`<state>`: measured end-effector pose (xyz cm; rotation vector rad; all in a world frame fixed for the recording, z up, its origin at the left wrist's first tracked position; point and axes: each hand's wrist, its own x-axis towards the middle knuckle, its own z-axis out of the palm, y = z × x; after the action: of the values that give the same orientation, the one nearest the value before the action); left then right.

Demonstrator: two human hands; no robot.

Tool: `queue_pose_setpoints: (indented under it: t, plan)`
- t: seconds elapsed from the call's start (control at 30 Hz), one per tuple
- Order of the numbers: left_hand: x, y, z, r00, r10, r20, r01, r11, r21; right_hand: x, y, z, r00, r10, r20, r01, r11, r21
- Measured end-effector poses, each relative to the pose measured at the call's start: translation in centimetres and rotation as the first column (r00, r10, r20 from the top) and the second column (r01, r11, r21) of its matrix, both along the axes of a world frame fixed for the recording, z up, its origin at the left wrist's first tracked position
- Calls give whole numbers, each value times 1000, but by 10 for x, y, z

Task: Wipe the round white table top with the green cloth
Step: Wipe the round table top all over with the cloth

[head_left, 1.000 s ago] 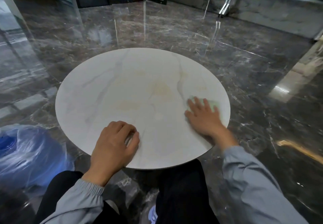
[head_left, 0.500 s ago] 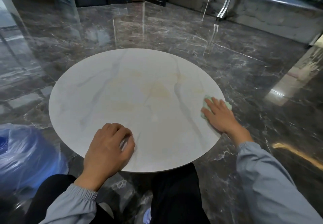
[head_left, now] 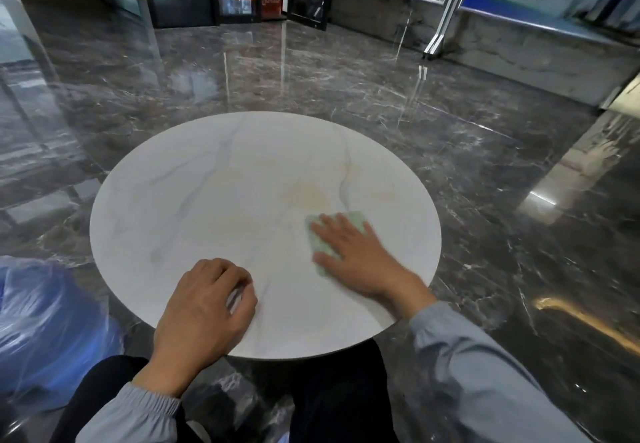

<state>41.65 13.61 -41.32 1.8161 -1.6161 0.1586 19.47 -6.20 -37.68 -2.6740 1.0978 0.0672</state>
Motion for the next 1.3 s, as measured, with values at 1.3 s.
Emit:
queue_pose_setpoints:
  t: [1.3]
  plan:
    - [2,-3,-1,999,44,-13,-43,998,53,62,17,-8,967,253,-9,-253,967,-40]
